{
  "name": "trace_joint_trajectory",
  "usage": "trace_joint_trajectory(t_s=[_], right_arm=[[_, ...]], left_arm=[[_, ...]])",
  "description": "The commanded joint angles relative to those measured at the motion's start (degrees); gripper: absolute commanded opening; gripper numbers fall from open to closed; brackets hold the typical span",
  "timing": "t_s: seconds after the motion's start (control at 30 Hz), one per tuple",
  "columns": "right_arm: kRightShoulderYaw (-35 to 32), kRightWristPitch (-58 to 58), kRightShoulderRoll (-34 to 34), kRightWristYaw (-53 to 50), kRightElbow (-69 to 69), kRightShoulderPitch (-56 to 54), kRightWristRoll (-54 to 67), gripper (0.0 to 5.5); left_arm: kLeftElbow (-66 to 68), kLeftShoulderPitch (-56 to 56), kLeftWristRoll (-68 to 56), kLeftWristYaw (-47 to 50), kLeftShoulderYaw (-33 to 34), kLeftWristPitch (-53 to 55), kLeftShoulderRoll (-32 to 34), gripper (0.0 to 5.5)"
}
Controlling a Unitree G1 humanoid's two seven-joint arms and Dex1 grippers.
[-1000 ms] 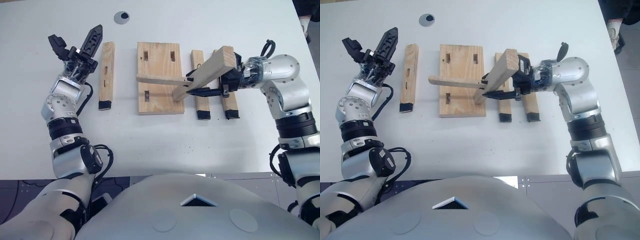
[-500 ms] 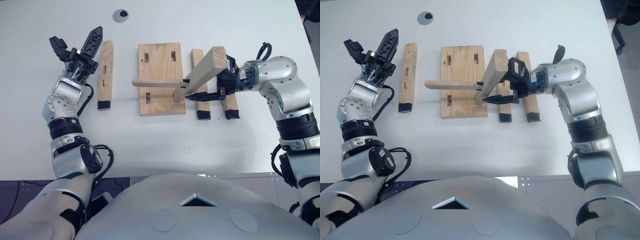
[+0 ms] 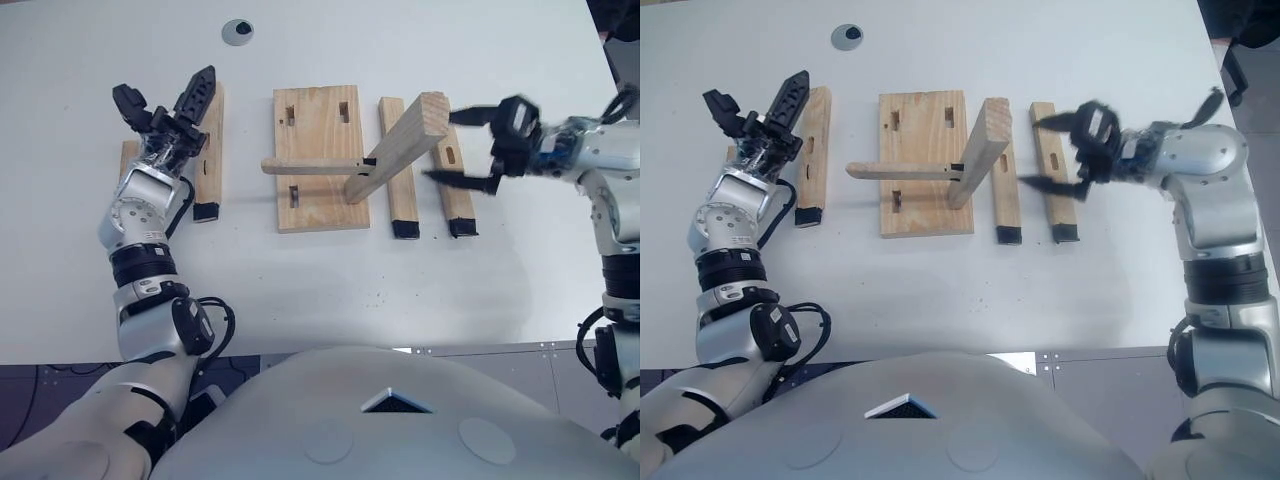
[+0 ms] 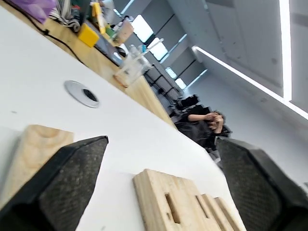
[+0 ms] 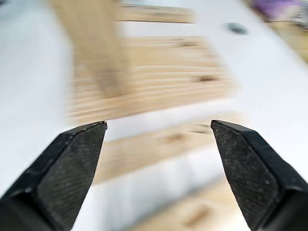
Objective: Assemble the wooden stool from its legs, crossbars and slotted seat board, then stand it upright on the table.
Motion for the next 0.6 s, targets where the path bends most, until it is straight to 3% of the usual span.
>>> trace_joint_trajectory(t_s=[0.03, 0.27, 0.6], right_arm=[[-6.8, 10.73, 6.25, -11.67, -7.55, 4.37, 5.93, 3.99], [-1.29, 38.2, 19.38, -35.81, -28.33, 11.3, 6.54, 3.99], [5.3, 44.15, 24.78, -45.84, -27.57, 15.47, 1.97, 3.99]], left_arm=[[-5.48, 1.38, 6.68, 4.12, -3.93, -8.43, -2.79, 4.11], [-4.24, 0.16, 15.07, 13.32, -4.54, -23.46, -4.64, 4.11], [-1.58, -1.37, 15.02, 13.8, -5.36, -23.88, -3.84, 4.11]])
